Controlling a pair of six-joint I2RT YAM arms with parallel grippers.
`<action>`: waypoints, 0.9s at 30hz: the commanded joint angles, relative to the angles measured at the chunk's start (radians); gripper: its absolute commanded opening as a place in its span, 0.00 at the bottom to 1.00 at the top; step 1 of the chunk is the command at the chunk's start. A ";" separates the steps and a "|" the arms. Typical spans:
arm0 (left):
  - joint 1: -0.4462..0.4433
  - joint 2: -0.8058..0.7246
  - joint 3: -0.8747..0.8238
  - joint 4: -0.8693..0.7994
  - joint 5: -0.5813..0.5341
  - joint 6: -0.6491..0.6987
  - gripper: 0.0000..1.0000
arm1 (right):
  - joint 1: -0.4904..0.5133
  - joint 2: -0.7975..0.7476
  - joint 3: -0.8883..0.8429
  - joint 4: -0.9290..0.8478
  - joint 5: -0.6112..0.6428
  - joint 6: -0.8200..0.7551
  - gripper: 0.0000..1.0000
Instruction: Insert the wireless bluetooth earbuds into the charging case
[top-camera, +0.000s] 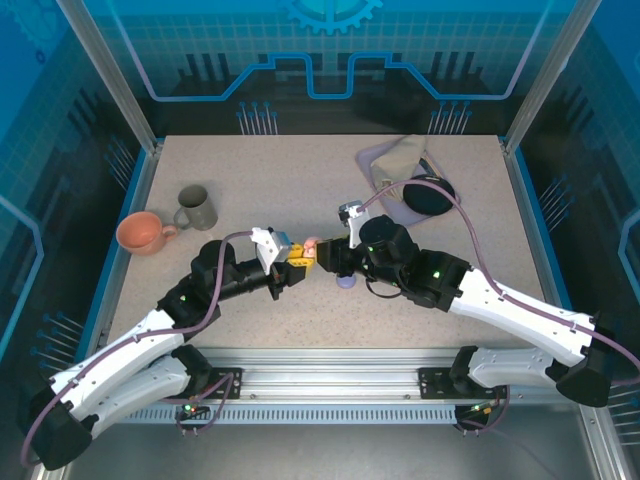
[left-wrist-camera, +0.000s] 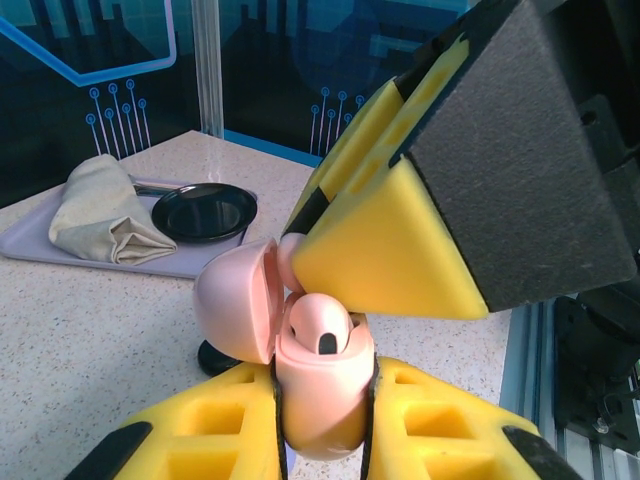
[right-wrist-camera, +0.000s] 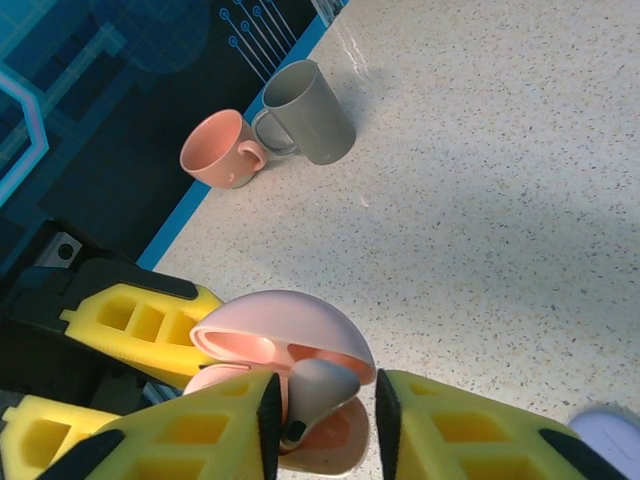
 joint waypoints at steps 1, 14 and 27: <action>-0.005 -0.010 0.034 0.047 0.016 0.012 0.00 | 0.002 -0.012 0.023 -0.027 -0.029 0.005 0.37; -0.004 -0.007 0.023 0.064 0.014 0.003 0.00 | -0.077 -0.109 0.009 0.000 -0.151 -0.013 0.71; -0.004 -0.010 0.021 0.106 0.067 0.001 0.00 | -0.260 -0.152 0.102 -0.242 -0.450 -0.272 0.85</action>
